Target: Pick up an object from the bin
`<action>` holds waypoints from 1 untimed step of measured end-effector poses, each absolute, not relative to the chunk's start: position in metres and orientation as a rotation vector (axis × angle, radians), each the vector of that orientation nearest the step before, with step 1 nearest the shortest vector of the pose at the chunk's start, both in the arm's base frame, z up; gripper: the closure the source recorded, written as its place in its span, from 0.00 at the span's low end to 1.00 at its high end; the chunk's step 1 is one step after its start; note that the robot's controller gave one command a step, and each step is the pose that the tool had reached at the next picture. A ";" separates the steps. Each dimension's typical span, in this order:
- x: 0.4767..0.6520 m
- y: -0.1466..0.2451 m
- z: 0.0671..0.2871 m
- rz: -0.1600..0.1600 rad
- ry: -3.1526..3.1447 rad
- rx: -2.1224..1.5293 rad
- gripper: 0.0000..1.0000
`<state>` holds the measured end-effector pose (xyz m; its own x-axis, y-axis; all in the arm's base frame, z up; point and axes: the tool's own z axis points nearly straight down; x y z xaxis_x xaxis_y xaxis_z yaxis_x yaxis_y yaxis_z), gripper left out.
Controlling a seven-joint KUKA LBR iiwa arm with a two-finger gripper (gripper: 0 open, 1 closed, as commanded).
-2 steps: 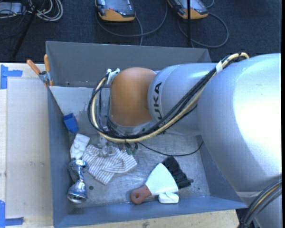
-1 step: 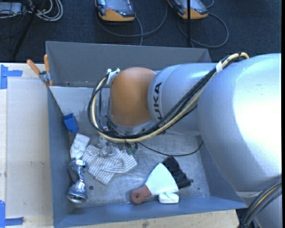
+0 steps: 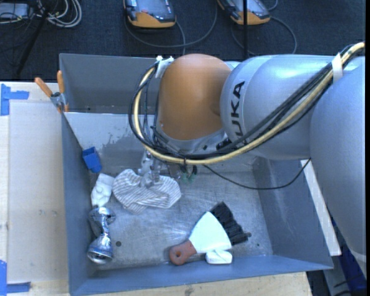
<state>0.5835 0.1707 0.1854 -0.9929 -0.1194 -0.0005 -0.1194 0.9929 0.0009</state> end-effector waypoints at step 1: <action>0.583 0.171 0.185 0.001 3.136 -0.187 1.00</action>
Offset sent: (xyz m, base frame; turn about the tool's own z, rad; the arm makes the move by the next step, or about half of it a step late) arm 0.0317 -0.0183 0.1037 -0.1633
